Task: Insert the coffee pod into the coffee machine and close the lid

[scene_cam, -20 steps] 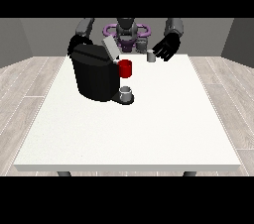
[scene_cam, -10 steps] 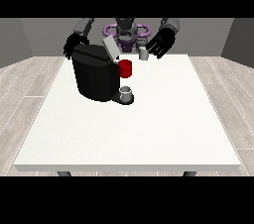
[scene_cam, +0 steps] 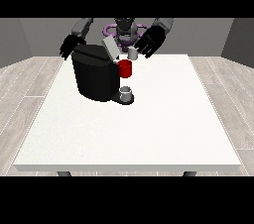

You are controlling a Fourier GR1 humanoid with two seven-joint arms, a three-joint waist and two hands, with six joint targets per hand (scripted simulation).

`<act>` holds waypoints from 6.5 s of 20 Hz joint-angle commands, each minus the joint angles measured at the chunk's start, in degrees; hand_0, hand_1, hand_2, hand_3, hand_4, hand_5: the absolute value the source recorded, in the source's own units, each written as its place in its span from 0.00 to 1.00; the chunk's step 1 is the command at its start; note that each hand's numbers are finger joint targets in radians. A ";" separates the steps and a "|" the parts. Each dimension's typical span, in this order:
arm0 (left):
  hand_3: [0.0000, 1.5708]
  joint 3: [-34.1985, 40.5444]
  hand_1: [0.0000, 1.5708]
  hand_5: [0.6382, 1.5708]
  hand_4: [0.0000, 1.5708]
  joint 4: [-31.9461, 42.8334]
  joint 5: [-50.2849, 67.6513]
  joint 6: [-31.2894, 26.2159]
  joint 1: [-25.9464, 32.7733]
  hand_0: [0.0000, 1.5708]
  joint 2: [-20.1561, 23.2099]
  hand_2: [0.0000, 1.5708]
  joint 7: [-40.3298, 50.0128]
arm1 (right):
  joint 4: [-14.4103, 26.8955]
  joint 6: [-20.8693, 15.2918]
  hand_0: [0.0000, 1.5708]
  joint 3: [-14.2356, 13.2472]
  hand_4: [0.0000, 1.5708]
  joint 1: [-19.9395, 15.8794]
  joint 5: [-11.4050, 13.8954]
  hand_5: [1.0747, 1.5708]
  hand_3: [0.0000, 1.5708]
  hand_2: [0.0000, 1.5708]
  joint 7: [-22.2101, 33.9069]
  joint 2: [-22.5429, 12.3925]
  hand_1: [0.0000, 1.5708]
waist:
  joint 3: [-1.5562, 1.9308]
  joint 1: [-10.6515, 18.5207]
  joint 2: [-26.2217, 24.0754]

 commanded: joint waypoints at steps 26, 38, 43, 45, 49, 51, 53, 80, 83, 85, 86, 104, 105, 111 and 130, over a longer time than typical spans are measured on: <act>0.77 -0.50 0.75 1.00 0.33 2.96 -2.75 1.02 -2.98 0.75 -2.75 0.81 0.18 | -1.79 -1.19 0.00 -1.39 0.29 1.15 -0.47 1.00 0.00 0.00 -0.63 0.26 0.00 | -0.01 -0.58 2.55; 0.73 -1.18 0.78 1.00 0.30 3.44 -3.77 -0.61 -3.29 0.78 -3.28 0.80 0.59 | -0.21 0.84 0.00 -2.99 0.27 1.04 -2.72 1.00 0.00 0.00 -2.68 -0.36 0.00 | 0.01 -0.20 2.75; 0.65 -0.70 0.72 1.00 0.28 4.24 -3.99 0.64 -1.59 0.72 -3.16 0.74 -0.36 | -1.48 1.32 0.00 -2.61 0.21 1.98 -2.28 1.00 0.00 0.00 -1.26 -1.42 0.00 | -0.01 -0.76 2.42; 0.64 -0.42 0.72 1.00 0.29 4.15 -4.06 -0.85 -5.22 0.72 -1.86 0.74 0.48 | -0.82 -2.58 0.00 -0.50 0.26 0.13 0.31 1.00 0.00 0.00 -2.15 1.94 0.00 | -0.01 -0.18 4.09; 0.60 -1.25 0.67 1.00 0.25 4.21 -5.30 -1.03 -3.80 0.67 -0.38 0.71 -2.02 | -2.10 -1.95 0.00 -1.55 0.28 -0.31 -0.78 1.00 0.00 0.00 -0.43 0.70 0.00 | -0.02 -0.17 3.59; 0.61 -1.73 0.67 1.00 0.23 3.53 -5.54 0.42 -2.02 0.67 -2.48 0.71 -1.81 | -0.85 -0.48 0.00 -2.13 0.29 0.34 -1.88 1.00 0.00 0.00 0.21 -0.01 0.00 | -0.01 1.02 2.15; 0.61 -1.42 0.67 1.00 0.23 3.40 -5.85 -0.74 -4.46 0.67 -0.40 0.71 -1.47 | 0.39 -0.25 0.00 -3.22 0.26 0.01 -2.04 1.00 0.00 0.00 -5.29 -0.06 0.00 | 0.01 0.28 4.69; 0.00 -4.21 0.00 1.00 0.00 1.21 -9.00 -3.89 1.82 0.00 -5.01 0.00 -0.50 | 2.85 1.31 0.00 -5.15 0.25 5.47 -4.46 1.00 0.00 0.00 -4.80 -1.53 0.00 | 0.01 3.75 -4.81; 0.00 -2.89 0.00 1.00 0.00 0.70 -6.40 -2.99 5.66 0.00 -9.25 0.00 -0.25 | 2.10 -0.40 0.00 -4.05 0.27 7.61 -3.64 1.00 0.00 0.00 -3.20 -0.01 0.00 | -0.01 5.88 -9.15; 0.00 2.47 0.00 1.00 0.00 1.37 -1.12 -3.45 6.62 0.00 -8.20 0.00 -1.83 | 1.11 -0.64 0.00 -3.71 0.25 10.54 -3.35 1.00 0.00 0.00 -3.93 0.42 0.00 | -0.04 6.29 -10.77; 0.00 4.11 0.00 1.00 0.00 1.49 0.78 -2.66 7.61 0.00 -9.72 0.00 -1.78 | 0.59 -0.57 0.00 -3.51 0.24 9.86 -3.04 1.00 0.00 0.00 -1.73 -0.45 0.00 | -0.07 7.10 -11.72; 0.00 14.00 0.00 1.00 0.00 -2.26 19.27 -7.48 28.99 0.00 -20.76 0.00 -7.44 | -7.39 9.71 0.00 -4.02 0.00 8.23 -6.59 1.00 0.00 0.00 4.68 -9.11 0.00 | -0.02 18.92 -24.71; 0.00 13.17 0.00 1.00 0.00 -3.10 19.00 -6.15 29.66 0.00 -22.39 0.00 -8.89 | -8.42 7.52 0.00 -1.59 0.00 5.99 -4.46 1.00 0.00 0.00 6.21 -7.20 0.00 | -0.03 19.10 -23.88; 0.00 11.73 0.00 1.00 0.09 -9.26 23.04 -8.08 32.72 0.00 -26.19 0.00 -6.14 | -6.13 10.33 0.00 -2.16 0.09 3.67 -4.19 1.00 0.00 0.00 5.07 -9.02 0.00 | 0.00 22.98 -22.98; 0.00 5.46 0.00 1.00 0.00 -30.81 31.70 -5.68 44.28 0.00 -26.18 0.00 -2.02 | 7.62 13.41 0.00 -6.39 0.00 -8.27 -4.99 1.00 0.00 0.00 1.67 -9.59 0.00 | -0.01 24.82 -12.07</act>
